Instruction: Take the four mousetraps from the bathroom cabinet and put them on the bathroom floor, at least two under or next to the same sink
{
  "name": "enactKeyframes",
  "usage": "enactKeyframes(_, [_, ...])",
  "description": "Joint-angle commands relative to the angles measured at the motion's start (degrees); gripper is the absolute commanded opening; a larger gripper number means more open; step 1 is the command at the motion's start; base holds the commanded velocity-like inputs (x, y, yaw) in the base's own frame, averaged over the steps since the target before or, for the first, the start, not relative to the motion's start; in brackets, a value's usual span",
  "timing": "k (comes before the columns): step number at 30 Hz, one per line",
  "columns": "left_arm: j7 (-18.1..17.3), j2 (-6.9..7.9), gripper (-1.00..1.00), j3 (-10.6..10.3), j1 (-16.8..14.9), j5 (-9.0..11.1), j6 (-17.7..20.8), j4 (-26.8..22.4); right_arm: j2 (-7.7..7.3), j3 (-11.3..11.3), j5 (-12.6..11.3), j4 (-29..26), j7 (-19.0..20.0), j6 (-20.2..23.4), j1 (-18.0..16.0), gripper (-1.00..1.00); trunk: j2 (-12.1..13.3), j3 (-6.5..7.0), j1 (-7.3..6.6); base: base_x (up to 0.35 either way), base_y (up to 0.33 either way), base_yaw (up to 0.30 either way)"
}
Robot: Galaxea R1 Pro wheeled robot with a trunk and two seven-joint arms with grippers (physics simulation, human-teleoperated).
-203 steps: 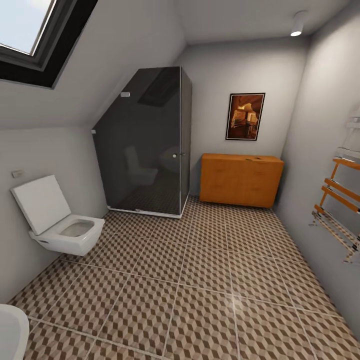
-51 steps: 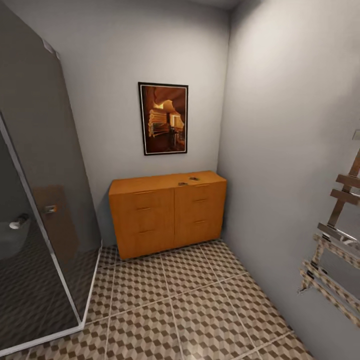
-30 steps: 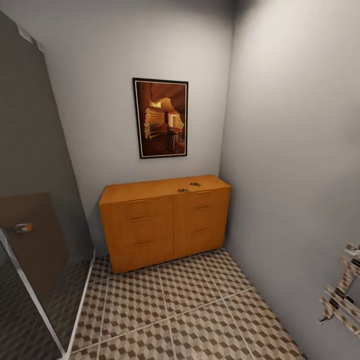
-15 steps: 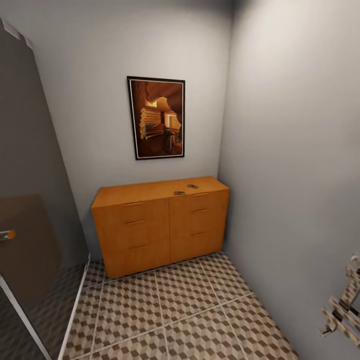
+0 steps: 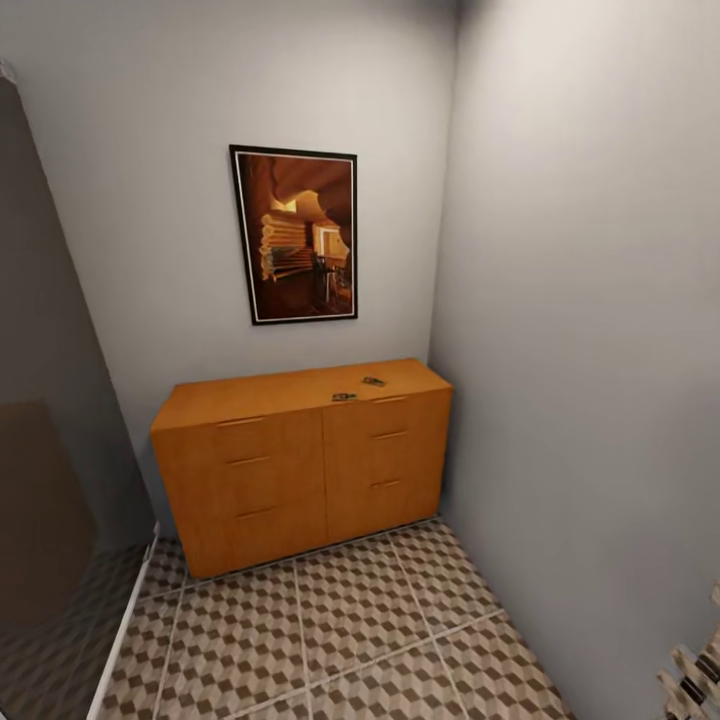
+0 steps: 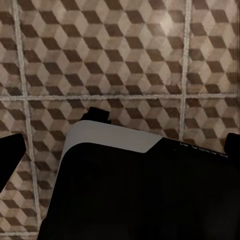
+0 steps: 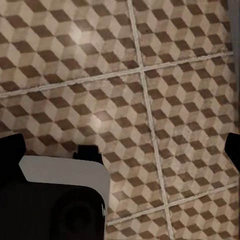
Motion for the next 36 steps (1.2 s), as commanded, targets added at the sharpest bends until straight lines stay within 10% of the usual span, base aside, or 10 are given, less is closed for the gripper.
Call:
enactKeyframes(1, [0.21, -0.02, 1.0, -0.49, -0.04, 0.46, -0.18, 0.03, 0.02, 0.28, 0.53, 0.19, -0.36, -0.15, -0.08, 1.0, -0.04, -0.07, 0.03, 0.278, -0.16, 0.0])
enactKeyframes(36, [0.29, 0.05, 1.0, -0.37, -0.04, 0.65, -0.35, 0.03, 0.11, 0.28, 0.62, 0.19, -0.34, 0.07, -0.08, 1.0, -0.04, -0.07, 0.03, 0.313, -0.03, 0.0])
